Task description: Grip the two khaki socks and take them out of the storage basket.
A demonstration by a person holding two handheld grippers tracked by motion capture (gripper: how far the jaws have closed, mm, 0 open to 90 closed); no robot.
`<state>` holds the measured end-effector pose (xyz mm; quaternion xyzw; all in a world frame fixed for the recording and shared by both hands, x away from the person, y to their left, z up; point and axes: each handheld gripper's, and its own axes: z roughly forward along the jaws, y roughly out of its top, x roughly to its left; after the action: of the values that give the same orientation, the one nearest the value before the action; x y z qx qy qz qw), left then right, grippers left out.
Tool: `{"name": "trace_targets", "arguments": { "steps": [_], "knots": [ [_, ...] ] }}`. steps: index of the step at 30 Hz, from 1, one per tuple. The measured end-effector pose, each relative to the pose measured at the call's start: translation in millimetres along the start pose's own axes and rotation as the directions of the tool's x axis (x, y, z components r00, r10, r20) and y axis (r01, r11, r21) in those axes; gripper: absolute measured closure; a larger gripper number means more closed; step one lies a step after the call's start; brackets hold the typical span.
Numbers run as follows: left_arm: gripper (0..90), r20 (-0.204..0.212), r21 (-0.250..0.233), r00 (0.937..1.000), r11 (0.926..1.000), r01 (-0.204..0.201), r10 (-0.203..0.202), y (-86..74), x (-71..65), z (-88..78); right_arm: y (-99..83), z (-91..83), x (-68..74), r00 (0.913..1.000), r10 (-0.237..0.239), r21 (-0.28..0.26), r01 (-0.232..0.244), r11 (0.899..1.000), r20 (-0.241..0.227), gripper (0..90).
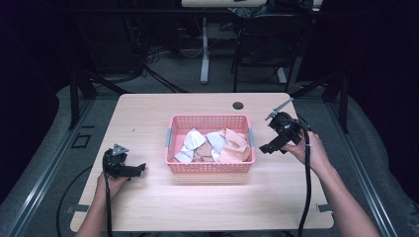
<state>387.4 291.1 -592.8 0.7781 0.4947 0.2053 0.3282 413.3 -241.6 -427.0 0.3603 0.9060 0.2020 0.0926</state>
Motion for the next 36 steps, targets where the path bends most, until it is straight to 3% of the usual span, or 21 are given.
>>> {"name": "trace_targets", "arguments": {
  "steps": [6,16,18,20,24,27,28,30,36],
  "knots": [
    [0.0,0.000,0.000,1.0000,1.0000,0.000,0.000,0.0,0.0,0.0,30.3,13.0,16.1,0.9988,-0.048,0.041,0.048,0.998,-0.002,4.5],
    [0.0,0.003,0.002,1.0000,1.0000,-0.003,0.003,0.2,0.2,-0.1,60.1,38.8,31.4,0.9953,-0.094,0.070,0.095,0.993,-0.026,7.5],
    [0.0,0.003,-0.001,1.0000,1.0000,-0.002,0.002,0.1,0.1,0.1,65.9,45.7,34.2,0.9946,-0.100,0.075,0.101,0.992,-0.029,13.6],
    [0.0,0.003,0.001,1.0000,1.0000,-0.004,0.004,0.1,0.2,0.0,69.3,52.6,36.5,0.9941,-0.101,0.079,0.104,0.991,-0.040,14.2],
    [0.0,0.005,-0.001,1.0000,1.0000,-0.008,0.008,0.2,0.6,0.1,75.1,67.6,41.2,0.9902,-0.128,0.136,0.135,0.982,-0.055,18.5],
    [0.0,0.005,0.000,0.9999,1.0000,-0.009,0.009,0.2,0.7,0.1,76.0,79.4,44.2,0.9920,-0.114,0.166,0.121,0.979,-0.055,29.1],
    [0.0,0.006,0.002,0.9999,0.9999,-0.010,0.010,0.4,0.7,0.0,77.5,86.0,45.8,0.9927,-0.110,0.197,0.118,0.973,-0.050,34.1],
    [0.0,0.006,0.003,0.9999,0.9999,-0.012,0.012,0.4,0.9,-0.1,77.6,88.4,46.8,0.9932,-0.106,0.198,0.114,0.974,-0.046,36.3],
    [0.0,0.007,0.001,0.9999,0.9999,-0.010,0.010,0.4,0.8,0.1,76.3,103.5,49.3,0.9914,-0.130,0.263,0.130,0.956,-0.018,51.0]
  ]
}}
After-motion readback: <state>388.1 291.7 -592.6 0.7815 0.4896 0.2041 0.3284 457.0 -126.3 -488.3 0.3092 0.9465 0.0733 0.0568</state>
